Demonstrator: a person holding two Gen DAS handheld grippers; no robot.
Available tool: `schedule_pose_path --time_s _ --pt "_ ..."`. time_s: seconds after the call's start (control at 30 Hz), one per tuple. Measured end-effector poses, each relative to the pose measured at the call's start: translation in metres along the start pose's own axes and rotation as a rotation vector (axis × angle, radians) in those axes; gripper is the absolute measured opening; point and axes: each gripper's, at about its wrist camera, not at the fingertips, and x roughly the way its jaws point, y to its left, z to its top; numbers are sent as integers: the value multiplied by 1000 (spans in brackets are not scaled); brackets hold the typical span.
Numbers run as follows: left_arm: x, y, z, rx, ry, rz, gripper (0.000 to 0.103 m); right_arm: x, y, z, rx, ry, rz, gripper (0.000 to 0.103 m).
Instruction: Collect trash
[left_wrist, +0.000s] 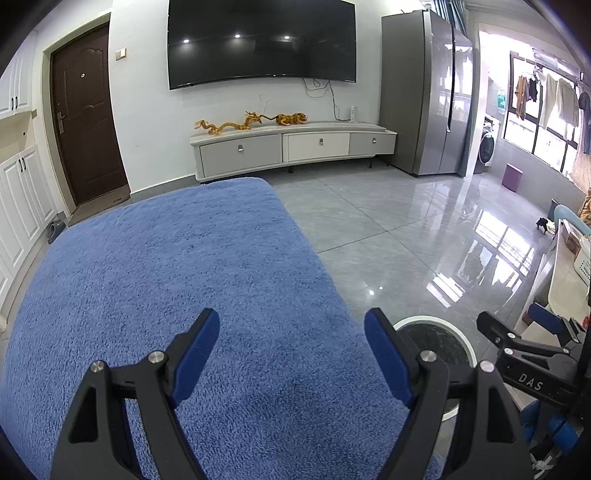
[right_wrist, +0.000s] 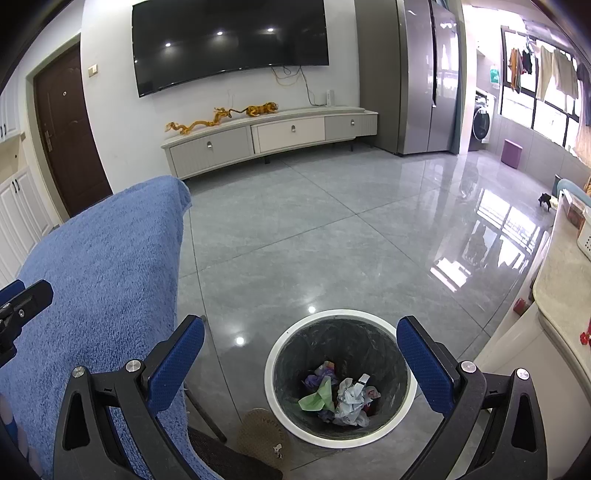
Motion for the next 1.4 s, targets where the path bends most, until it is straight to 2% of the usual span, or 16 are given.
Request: schedule_pose_path --time_s 1.4 --pt "3 -13 -1 31 24 -27 80 10 -3 -5 -12 34 -9 102"
